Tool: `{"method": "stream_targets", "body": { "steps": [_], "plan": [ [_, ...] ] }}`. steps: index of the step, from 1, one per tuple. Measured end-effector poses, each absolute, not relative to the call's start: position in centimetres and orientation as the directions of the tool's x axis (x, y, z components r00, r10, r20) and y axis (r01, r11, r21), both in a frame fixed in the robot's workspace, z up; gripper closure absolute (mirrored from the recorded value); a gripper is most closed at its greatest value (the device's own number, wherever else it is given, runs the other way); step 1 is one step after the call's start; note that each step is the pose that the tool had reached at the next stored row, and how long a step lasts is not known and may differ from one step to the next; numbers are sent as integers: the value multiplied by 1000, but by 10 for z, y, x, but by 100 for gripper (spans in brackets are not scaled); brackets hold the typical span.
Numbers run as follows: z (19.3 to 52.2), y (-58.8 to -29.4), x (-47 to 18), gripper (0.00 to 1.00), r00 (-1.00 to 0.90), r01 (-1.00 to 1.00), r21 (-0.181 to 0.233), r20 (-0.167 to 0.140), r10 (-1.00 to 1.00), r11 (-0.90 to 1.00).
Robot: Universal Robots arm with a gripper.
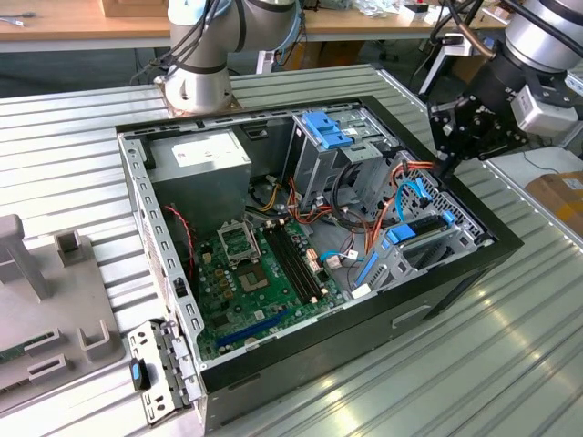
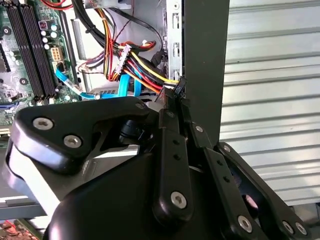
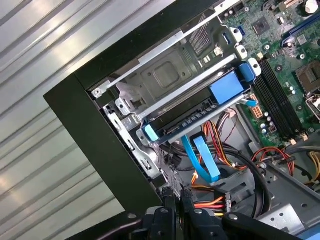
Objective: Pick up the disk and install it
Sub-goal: 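Insert the first disk wire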
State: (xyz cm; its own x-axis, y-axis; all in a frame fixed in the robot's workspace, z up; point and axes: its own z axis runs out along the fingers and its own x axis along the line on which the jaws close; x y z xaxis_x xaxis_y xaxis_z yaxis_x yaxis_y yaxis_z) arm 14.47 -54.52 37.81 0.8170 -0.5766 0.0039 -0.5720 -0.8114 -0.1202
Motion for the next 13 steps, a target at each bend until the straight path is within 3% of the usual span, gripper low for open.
{"method": "stream_targets", "body": {
  "steps": [13],
  "plan": [
    [379, -545, 145, 84, 590, -801, -120, 4, -807, -586]
  ]
}}
